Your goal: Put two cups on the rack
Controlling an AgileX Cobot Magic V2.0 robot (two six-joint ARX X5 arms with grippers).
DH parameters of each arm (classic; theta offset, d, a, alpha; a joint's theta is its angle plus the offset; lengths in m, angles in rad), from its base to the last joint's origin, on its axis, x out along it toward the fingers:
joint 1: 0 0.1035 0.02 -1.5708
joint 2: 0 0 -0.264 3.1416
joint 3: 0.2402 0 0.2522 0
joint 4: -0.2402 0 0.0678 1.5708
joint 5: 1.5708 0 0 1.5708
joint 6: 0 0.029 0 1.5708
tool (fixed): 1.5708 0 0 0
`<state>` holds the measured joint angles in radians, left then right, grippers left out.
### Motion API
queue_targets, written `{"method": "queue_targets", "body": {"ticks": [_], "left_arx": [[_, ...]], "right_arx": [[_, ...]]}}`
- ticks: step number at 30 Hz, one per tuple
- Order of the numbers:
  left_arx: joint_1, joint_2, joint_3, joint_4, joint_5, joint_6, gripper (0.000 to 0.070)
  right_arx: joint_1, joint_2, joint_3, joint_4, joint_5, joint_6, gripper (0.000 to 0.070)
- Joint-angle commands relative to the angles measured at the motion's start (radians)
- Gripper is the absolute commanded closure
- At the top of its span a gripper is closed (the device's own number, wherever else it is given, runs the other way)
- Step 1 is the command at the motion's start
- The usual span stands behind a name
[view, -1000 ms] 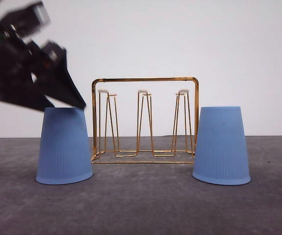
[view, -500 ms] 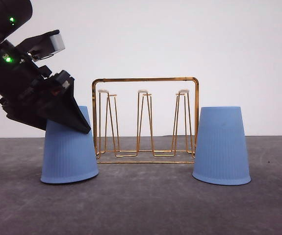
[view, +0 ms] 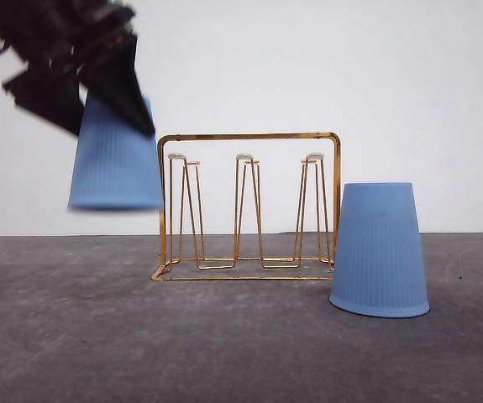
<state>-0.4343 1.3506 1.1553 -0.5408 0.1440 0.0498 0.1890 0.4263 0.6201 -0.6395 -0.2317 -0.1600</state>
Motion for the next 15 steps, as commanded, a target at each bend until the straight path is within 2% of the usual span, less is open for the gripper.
{"method": "queue_targets", "body": {"ticks": [1, 9, 15], "left_arx": [[-0.006, 0.003, 0.049, 0.023, -0.017, -0.034, 0.0469], [-0.006, 0.015, 0.080, 0.198, -0.074, -0.040, 0.0468], [-0.006, 0.089, 0.080, 0.250, -0.074, -0.040, 0.0469]], "right_arx": [[0.003, 0.003, 0.008, 0.011, 0.003, -0.005, 0.0171], [0.003, 0.003, 0.008, 0.011, 0.003, -0.005, 0.0172], [0.003, 0.003, 0.008, 0.011, 0.003, -0.005, 0.0172]]}}
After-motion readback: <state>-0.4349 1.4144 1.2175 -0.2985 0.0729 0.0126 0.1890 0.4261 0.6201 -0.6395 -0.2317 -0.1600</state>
